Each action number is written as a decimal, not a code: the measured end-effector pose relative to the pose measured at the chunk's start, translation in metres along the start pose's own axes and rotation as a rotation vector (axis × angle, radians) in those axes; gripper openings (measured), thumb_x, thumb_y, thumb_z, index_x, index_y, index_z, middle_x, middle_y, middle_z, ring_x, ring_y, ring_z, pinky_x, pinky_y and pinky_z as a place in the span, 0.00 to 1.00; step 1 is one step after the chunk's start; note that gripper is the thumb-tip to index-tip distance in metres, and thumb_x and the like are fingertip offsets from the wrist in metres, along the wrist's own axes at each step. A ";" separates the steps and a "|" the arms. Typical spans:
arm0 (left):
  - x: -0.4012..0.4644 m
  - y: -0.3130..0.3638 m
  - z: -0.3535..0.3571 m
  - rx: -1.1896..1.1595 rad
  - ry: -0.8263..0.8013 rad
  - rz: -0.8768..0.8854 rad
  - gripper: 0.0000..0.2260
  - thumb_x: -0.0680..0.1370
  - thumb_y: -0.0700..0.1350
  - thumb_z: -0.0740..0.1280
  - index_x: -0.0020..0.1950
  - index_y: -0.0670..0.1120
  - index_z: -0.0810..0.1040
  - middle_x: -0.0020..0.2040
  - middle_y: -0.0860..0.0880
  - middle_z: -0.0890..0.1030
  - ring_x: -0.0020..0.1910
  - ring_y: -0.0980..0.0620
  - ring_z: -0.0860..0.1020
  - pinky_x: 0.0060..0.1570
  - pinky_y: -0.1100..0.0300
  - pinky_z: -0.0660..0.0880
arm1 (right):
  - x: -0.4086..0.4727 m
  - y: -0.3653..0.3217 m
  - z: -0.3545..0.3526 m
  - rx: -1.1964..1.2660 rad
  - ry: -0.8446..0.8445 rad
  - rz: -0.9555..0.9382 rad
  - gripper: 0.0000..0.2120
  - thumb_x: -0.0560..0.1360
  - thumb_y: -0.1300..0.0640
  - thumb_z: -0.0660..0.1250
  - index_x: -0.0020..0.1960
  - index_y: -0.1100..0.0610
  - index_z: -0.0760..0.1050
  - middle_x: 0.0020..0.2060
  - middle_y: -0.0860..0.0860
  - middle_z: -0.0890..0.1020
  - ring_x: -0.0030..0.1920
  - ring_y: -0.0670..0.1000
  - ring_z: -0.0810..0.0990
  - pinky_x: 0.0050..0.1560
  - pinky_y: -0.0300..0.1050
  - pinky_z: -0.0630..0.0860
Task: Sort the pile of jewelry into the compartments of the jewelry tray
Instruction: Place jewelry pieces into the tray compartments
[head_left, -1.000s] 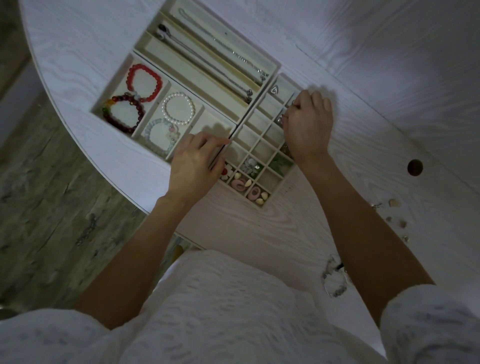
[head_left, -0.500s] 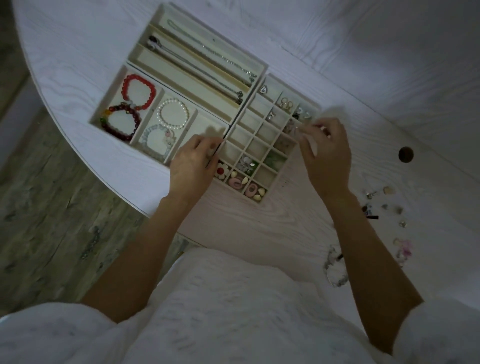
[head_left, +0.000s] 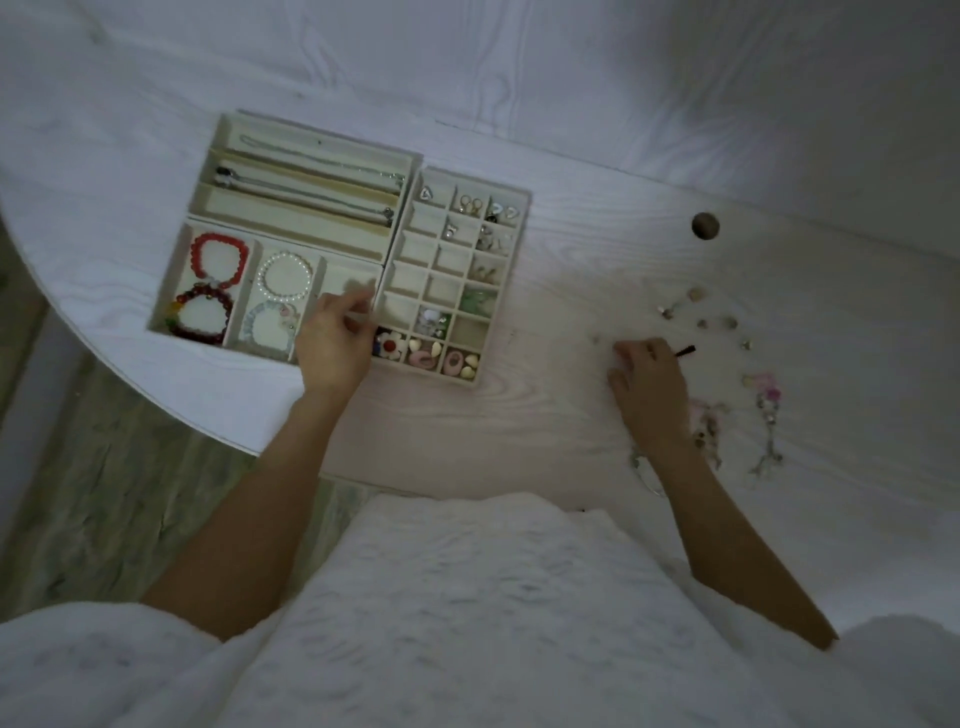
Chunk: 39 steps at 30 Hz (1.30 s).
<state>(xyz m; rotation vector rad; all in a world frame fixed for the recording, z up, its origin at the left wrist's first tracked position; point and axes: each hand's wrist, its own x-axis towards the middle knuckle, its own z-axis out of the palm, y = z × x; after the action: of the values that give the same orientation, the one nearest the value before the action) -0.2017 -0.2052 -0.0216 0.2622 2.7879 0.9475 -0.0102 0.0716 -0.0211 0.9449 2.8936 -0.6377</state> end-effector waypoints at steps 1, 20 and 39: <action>0.000 0.000 0.000 -0.004 -0.001 -0.009 0.12 0.76 0.42 0.68 0.60 0.47 0.80 0.52 0.44 0.80 0.44 0.45 0.80 0.47 0.52 0.76 | 0.000 -0.004 0.003 0.008 0.009 -0.005 0.12 0.76 0.64 0.64 0.58 0.65 0.75 0.54 0.62 0.75 0.54 0.61 0.74 0.53 0.51 0.71; -0.006 0.013 -0.003 0.008 -0.007 -0.024 0.12 0.76 0.40 0.67 0.60 0.46 0.80 0.51 0.42 0.79 0.46 0.45 0.79 0.45 0.54 0.73 | 0.034 -0.013 0.001 -0.172 0.132 -0.405 0.08 0.67 0.65 0.74 0.35 0.61 0.75 0.31 0.55 0.78 0.32 0.54 0.76 0.28 0.40 0.69; -0.005 -0.001 0.000 -0.081 0.041 0.035 0.13 0.73 0.38 0.71 0.55 0.48 0.82 0.46 0.48 0.80 0.35 0.51 0.78 0.34 0.56 0.76 | 0.147 -0.181 0.006 0.251 -0.266 -0.335 0.04 0.75 0.58 0.68 0.49 0.55 0.79 0.48 0.48 0.79 0.52 0.48 0.75 0.50 0.39 0.72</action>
<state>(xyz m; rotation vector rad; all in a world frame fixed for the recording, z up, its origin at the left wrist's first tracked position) -0.1971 -0.2073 -0.0213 0.2835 2.7817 1.0834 -0.2337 0.0188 0.0183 0.3476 2.7889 -1.0767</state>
